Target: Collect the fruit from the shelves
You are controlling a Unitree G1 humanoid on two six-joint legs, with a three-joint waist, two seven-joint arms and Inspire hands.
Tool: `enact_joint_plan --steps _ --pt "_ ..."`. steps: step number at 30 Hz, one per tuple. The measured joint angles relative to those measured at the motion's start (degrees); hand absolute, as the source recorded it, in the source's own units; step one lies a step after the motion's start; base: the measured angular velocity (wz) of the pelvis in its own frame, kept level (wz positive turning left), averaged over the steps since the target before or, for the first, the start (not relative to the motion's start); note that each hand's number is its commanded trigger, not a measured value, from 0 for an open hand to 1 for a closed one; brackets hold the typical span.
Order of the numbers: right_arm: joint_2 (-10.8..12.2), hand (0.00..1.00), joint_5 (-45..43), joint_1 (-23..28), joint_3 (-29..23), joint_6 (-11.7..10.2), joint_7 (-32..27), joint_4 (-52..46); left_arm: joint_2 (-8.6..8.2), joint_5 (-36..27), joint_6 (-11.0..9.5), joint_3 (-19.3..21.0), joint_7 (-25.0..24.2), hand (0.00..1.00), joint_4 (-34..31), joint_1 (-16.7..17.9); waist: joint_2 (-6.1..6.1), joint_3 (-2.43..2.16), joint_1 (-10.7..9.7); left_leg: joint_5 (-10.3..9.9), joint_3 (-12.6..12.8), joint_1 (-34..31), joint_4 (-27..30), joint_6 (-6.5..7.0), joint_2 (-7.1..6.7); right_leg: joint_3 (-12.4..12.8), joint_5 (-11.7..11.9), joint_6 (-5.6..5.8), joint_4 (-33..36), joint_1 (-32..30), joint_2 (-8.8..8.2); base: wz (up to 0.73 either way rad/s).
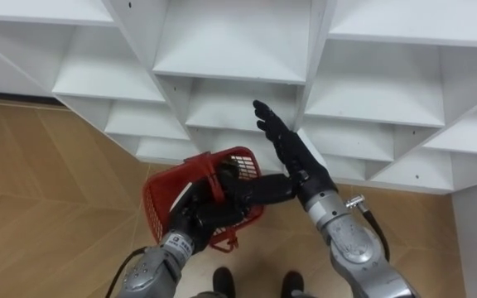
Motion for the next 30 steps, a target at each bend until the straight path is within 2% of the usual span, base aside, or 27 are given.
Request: enact_joint_plan --steps 5,7,9,11,16,18,22,24,26,30 --pt "-0.76 0.0 -0.39 1.29 -1.71 -0.14 -0.92 0.48 0.64 1.14 -0.03 0.1 0.0 1.0 0.12 0.33 -0.2 0.12 -0.01 -0.01 0.04 0.57 -0.11 -0.02 -0.05 0.02 -0.03 0.04 0.03 0.56 0.01 -0.01" --pt "-1.16 0.0 0.17 2.25 -1.64 -0.59 -1.32 2.61 1.16 1.44 -0.11 0.1 -0.01 1.0 2.64 0.43 -0.48 0.3 0.38 -0.13 0.36 2.75 -1.0 -0.2 -0.22 0.53 -0.17 0.09 -0.43 2.25 0.12 -0.11" --pt "-2.22 0.0 -0.05 3.41 -1.8 -0.43 -1.88 6.59 2.79 5.56 -0.1 1.31 0.01 1.0 5.49 1.11 -0.84 0.44 0.19 -0.31 0.3 5.1 -1.72 -0.43 -0.2 0.23 -0.71 0.11 -1.03 4.68 0.12 0.0" --pt "-3.63 0.0 -0.49 4.53 -2.1 -0.42 -1.97 8.44 3.81 9.36 -0.14 2.73 0.07 1.0 5.72 2.56 -1.08 0.41 0.02 -0.4 0.24 6.09 -2.08 -0.58 -0.21 0.1 -0.74 0.14 -2.0 6.03 0.4 0.04" --pt "-4.44 0.0 -1.61 8.26 -4.81 -0.22 -2.39 14.38 4.31 17.7 -0.22 5.6 0.62 1.0 9.96 5.52 -1.54 0.2 0.0 -0.56 0.15 10.19 -4.23 -0.9 -0.56 -0.23 -0.75 0.28 -4.22 10.21 0.65 0.01" --pt "-4.25 0.0 -0.95 10.19 -6.34 -0.25 -2.16 16.5 4.34 21.43 -0.27 7.01 1.21 1.0 12.63 6.48 -1.9 -0.03 -0.53 -0.71 -0.28 12.25 -5.21 -1.15 -0.82 0.1 -0.93 0.45 -5.28 12.34 0.94 0.02" --pt "-4.75 0.0 0.26 13.18 -8.91 -0.34 -2.15 19.56 4.52 23.2 -0.6 8.65 1.54 1.0 14.97 9.24 -2.13 -0.33 -1.56 -0.75 -0.32 16.38 -7.33 -1.36 -1.25 0.05 -1.02 0.68 -7.35 16.56 1.01 -0.02" --pt "-4.69 0.0 0.59 16.22 -11.36 -0.32 -2.52 20.79 4.54 23.66 -1.2 10.86 1.76 1.0 16.69 11.48 -2.64 -0.93 -1.53 -0.85 -0.14 19.97 -9.2 -1.54 -1.53 0.32 -1.26 1.02 -8.99 19.62 1.08 -0.05" --pt "-4.63 0.0 1.48 17.74 -12.9 -0.36 -2.92 21.22 4.54 23.56 -1.33 12.68 2.68 1.0 17.05 13.23 -3.03 -1.19 -1.54 -1.07 0.19 21.92 -9.81 -1.79 -1.54 0.76 -1.32 1.12 -9.92 21.36 1.2 -0.11" --pt "-4.07 0.0 2.03 18.2 -14.62 -0.54 -4.59 26.87 4.51 23.62 -1.57 14.21 4.74 1.0 21.53 13.62 -3.0 -1.28 -1.41 -1.85 0.42 26.13 -11.05 -2.03 -1.52 1.33 -1.47 1.39 -11.4 25.33 1.58 -0.11"
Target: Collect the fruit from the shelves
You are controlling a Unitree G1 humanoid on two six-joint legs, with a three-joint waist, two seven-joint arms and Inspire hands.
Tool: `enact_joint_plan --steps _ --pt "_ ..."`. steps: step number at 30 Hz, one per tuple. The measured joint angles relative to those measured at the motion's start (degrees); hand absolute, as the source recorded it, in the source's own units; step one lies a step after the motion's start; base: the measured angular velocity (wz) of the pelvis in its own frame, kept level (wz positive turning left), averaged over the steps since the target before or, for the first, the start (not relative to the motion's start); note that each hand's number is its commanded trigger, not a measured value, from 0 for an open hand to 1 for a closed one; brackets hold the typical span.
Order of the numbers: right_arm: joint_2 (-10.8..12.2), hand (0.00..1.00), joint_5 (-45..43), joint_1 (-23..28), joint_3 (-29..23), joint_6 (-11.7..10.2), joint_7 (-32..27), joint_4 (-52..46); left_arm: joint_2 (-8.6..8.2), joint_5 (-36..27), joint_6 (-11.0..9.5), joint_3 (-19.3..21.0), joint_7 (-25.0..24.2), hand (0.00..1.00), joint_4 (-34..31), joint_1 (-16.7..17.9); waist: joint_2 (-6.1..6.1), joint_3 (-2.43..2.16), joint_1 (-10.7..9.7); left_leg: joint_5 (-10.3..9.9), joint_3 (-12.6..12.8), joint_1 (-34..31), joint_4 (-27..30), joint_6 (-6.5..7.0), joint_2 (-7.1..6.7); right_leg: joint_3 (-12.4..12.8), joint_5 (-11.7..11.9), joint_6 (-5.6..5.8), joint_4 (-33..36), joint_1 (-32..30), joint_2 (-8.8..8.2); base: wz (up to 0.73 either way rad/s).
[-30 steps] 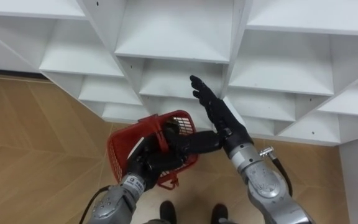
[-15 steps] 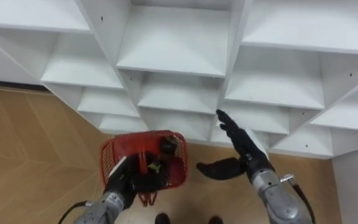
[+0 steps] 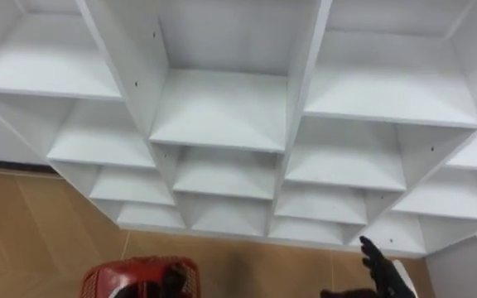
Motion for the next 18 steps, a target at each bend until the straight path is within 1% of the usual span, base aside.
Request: enact_joint_plan --steps 2,5,8,10,12,13,14,15,18 --pt "0.34 0.0 0.07 0.54 -0.83 0.09 -0.04 3.36 -0.29 -0.01 -0.06 1.17 0.65 1.0 1.7 0.82 0.21 -0.04 -0.01 -0.56 0.02 2.09 -0.4 -0.18 0.08 0.59 0.06 0.12 -0.94 2.05 0.41 -0.14" --pt "0.8 0.0 0.88 1.23 -0.88 0.25 0.11 6.42 -0.42 -0.08 -0.11 1.65 0.76 1.0 2.11 1.79 0.36 -0.04 0.05 -0.64 0.13 3.76 -1.28 -0.28 0.06 1.11 0.06 0.12 -1.58 3.44 0.58 -0.09" --pt "1.42 0.0 2.45 1.7 -1.17 0.57 0.2 8.52 -0.65 -0.22 -0.11 1.68 0.85 1.0 3.55 1.93 0.31 0.0 -0.03 -0.72 0.16 4.62 -1.39 -0.38 0.02 1.1 -0.03 0.15 -1.64 4.32 0.59 -0.04" --pt "2.24 0.0 2.68 1.72 -2.7 1.02 0.58 9.64 -0.9 -0.22 -0.15 2.01 0.87 1.0 4.67 1.79 0.17 0.07 -0.06 -0.71 -0.01 4.8 -1.4 -0.38 -0.01 1.09 -0.04 0.15 -1.67 4.55 0.57 0.0" --pt "2.64 0.0 4.54 1.43 -3.44 1.48 1.28 11.78 -1.13 -0.22 -0.15 3.26 0.9 1.0 6.69 1.48 -0.1 -0.01 -0.25 -0.71 -0.28 5.26 -1.41 -0.38 -0.1 1.04 -0.07 0.2 -2.33 5.26 0.52 0.05" --pt "2.67 0.0 5.65 0.95 -3.46 1.93 1.76 13.78 -1.08 -0.45 -0.14 3.87 1.02 1.0 7.78 1.43 -0.34 0.09 -0.3 -0.71 -0.46 5.82 -1.41 -0.38 -0.15 1.0 -0.09 0.23 -2.54 5.94 0.5 0.05" --pt "2.72 0.0 7.25 0.8 -3.48 2.68 2.12 15.45 -1.08 -0.55 -0.09 4.35 1.27 1.0 9.11 1.43 -0.48 0.07 -0.28 -0.72 -0.66 6.02 -1.42 -0.38 -0.24 1.06 -0.19 0.32 -2.54 6.17 0.46 0.05" --pt "2.9 0.0 8.6 0.76 -3.66 3.3 2.25 16.46 -1.19 -0.48 0.33 5.25 1.36 1.0 9.89 1.38 -0.52 -0.05 -0.2 -0.72 -0.82 6.04 -1.41 -0.37 -0.28 1.05 -0.21 0.36 -2.52 6.22 0.45 0.03" --pt "3.51 0.0 10.89 0.78 -5.02 4.58 3.05 19.18 -1.58 -0.03 1.73 7.92 1.48 1.0 10.31 1.41 -0.68 -0.05 -0.13 -0.77 -0.87 6.11 -1.41 -0.3 -0.29 1.04 -0.2 0.37 -2.53 6.35 0.45 0.01"
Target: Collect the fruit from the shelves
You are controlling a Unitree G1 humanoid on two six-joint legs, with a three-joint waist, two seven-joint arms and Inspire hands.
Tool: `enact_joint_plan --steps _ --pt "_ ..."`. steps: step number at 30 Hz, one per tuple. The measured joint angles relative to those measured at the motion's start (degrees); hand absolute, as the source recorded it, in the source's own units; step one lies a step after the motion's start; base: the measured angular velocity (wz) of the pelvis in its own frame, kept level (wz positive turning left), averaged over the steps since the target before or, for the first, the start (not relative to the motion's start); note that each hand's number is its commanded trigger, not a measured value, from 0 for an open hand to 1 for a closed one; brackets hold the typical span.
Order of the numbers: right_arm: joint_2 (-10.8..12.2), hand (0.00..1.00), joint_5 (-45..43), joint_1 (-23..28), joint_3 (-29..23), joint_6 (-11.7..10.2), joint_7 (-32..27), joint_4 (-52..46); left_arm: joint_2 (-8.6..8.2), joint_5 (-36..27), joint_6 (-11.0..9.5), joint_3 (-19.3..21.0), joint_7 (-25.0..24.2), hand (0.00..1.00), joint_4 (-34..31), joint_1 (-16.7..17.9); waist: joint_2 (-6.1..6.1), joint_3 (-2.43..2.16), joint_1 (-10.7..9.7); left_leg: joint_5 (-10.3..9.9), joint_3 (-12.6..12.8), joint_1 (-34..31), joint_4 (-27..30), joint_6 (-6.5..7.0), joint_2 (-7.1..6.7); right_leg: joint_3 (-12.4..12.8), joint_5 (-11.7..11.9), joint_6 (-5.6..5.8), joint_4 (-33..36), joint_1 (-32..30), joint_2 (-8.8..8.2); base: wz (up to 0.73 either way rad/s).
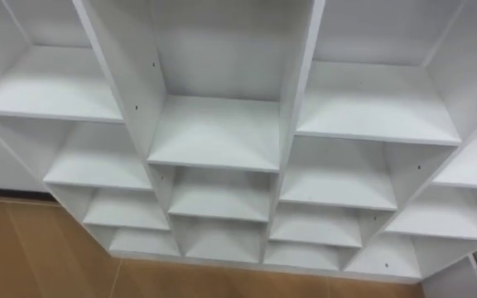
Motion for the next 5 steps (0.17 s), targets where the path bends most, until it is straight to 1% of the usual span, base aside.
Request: enact_joint_plan --steps 2,3,5 --pt "0.46 0.0 2.64 -0.13 -1.64 1.36 0.4 2.46 -0.63 0.0 0.98 2.38 0.1 1.0 0.8 0.1 0.15 0.09 0.19 -0.34 0.01 0.76 -0.02 0.07 -0.03 -0.01 -0.11 0.16 0.0 0.82 -0.01 0.0" --pt "0.61 0.0 3.15 -0.13 -2.53 2.24 0.42 3.25 -0.84 -0.01 1.58 2.72 0.16 1.0 1.47 0.05 0.25 0.12 0.12 -0.5 -0.06 0.88 0.04 0.16 -0.05 -0.02 -0.18 0.28 -0.01 1.0 -0.03 0.0" --pt "0.65 0.0 4.28 -0.22 -3.19 3.02 0.47 3.51 -1.08 -0.02 2.64 3.04 0.26 1.0 1.6 0.1 0.63 0.13 0.08 -0.63 -0.11 0.86 0.06 0.3 -0.15 -0.09 -0.25 0.39 0.0 1.01 -0.06 0.0"
